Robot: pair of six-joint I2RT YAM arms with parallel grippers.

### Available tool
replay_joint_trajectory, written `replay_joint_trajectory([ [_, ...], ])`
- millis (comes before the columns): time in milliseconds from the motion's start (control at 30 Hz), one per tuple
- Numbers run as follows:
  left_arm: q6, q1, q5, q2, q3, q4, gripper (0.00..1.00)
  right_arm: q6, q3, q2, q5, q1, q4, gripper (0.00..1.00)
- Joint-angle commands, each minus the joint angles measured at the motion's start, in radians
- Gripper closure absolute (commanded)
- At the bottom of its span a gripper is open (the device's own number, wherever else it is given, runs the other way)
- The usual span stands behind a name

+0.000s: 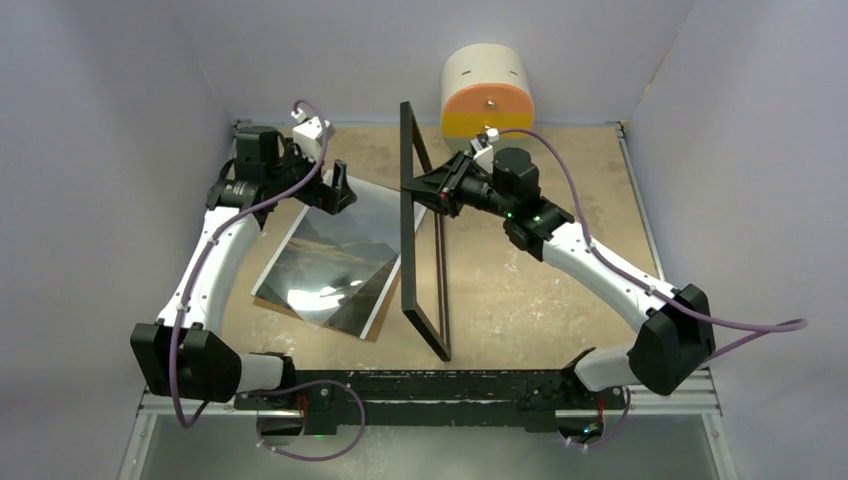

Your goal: Put the photo into the frame

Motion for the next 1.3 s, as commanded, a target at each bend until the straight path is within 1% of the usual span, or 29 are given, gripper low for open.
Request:
replay_joint_trajectory([
  [0, -0.069, -0.092, -0.039, -0.020, 0.078, 0.073, 0.00, 0.111, -0.113, -0.055, -0.134, -0.053, 0.189, 1.00],
  [67, -0.085, -0.148, -0.066, -0.002, 0.111, 0.083, 0.00, 0.108, -0.145, -0.065, -0.176, -0.072, 0.202, 1.00],
  [100, -0.091, -0.177, -0.080, 0.011, 0.129, 0.086, 0.00, 0.102, -0.155, -0.067, -0.198, -0.080, 0.201, 0.96],
  [167, -0.098, -0.236, -0.108, 0.037, 0.166, 0.094, 0.00, 0.078, -0.168, -0.076, -0.234, -0.102, 0.179, 0.84],
  [300, -0.100, -0.364, -0.173, 0.103, 0.254, 0.106, 0.00, -0.018, -0.169, -0.111, -0.270, -0.159, 0.052, 0.58],
  [433, -0.102, -0.448, -0.219, 0.179, 0.335, 0.105, 0.00, -0.110, -0.141, -0.151, -0.302, -0.225, -0.077, 0.41],
  [533, -0.096, -0.488, -0.237, 0.231, 0.378, 0.100, 0.00, -0.177, -0.086, -0.156, -0.348, -0.265, -0.169, 0.35],
  [733, -0.080, -0.529, -0.265, 0.317, 0.454, 0.078, 0.00, -0.329, 0.035, -0.151, -0.367, -0.325, -0.407, 0.31],
  [867, -0.064, -0.530, -0.271, 0.331, 0.445, 0.082, 0.00, -0.417, 0.080, -0.163, -0.369, -0.371, -0.530, 0.31],
  [967, -0.057, -0.530, -0.275, 0.337, 0.434, 0.091, 0.00, -0.455, 0.098, -0.169, -0.375, -0.396, -0.579, 0.31],
  [1067, -0.040, -0.530, -0.293, 0.343, 0.422, 0.096, 0.00, -0.481, 0.116, -0.166, -0.383, -0.407, -0.612, 0.32],
  [1133, -0.022, -0.530, -0.312, 0.350, 0.408, 0.095, 0.00, -0.502, 0.141, -0.160, -0.380, -0.412, -0.640, 0.34],
  [1200, -0.002, -0.530, -0.337, 0.350, 0.380, 0.098, 0.00, -0.553, 0.193, -0.152, -0.340, -0.418, -0.709, 0.38],
  [1267, 0.020, -0.529, -0.378, 0.345, 0.333, 0.116, 0.00, -0.626, 0.259, -0.146, -0.275, -0.420, -0.802, 0.39],
])
